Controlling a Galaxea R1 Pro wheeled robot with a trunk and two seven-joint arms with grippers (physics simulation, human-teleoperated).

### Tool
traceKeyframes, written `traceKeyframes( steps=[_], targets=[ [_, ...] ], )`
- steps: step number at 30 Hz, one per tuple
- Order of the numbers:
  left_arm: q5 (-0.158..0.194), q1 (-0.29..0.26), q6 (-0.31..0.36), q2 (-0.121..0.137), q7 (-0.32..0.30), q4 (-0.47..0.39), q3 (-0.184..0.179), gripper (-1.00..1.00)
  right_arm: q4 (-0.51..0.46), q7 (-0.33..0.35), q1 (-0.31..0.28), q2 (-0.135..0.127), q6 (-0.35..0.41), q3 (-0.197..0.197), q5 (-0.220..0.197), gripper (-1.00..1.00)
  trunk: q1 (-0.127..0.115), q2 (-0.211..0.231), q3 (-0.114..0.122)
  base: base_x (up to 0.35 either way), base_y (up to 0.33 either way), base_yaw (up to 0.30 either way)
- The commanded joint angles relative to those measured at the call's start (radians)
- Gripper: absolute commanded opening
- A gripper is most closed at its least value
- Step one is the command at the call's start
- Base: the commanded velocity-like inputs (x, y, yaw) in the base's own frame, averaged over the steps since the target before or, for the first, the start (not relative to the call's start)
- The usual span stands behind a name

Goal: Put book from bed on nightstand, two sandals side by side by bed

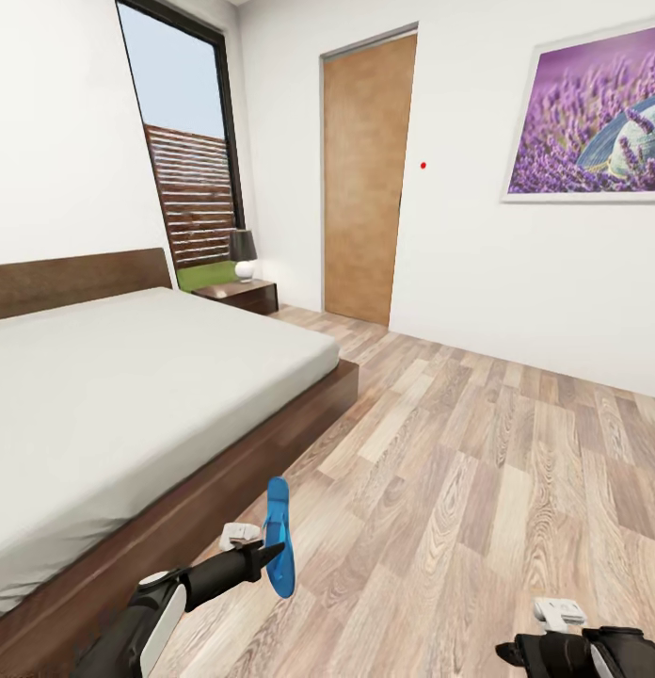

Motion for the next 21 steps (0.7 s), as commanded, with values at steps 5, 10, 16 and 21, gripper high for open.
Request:
traceKeyframes(
  steps=[5, 10, 16, 21],
  targets=[
    [0.011, 0.000, 0.009, -0.001, -0.003, 0.000, -0.001, -1.00, -0.004, 0.004, -0.169, 0.001, 0.052, -0.001, 0.123, 1.00, 0.019, -0.036, -0.017, 0.000, 0.000, 0.000],
    [0.011, 0.000, 0.009, -0.002, -0.003, 0.000, -0.001, -1.00, 0.003, 0.006, -0.197, 0.002, 0.060, -0.001, 0.175, 1.00, 0.038, -0.071, -0.032, 0.000, 0.000, 0.000],
    [0.011, 0.000, 0.010, -0.002, -0.003, 0.000, -0.002, -1.00, 0.081, 0.007, -0.201, 0.003, 0.058, -0.001, 0.181, 1.00, 0.061, -0.113, -0.051, 0.000, 0.000, 0.000],
    [0.011, 0.000, 0.009, -0.002, -0.003, 0.001, -0.002, -1.00, 0.124, 0.007, -0.201, 0.004, 0.054, -0.001, 0.181, 1.00, 0.080, -0.148, -0.067, 0.000, 0.000, 0.000]
  ],
)
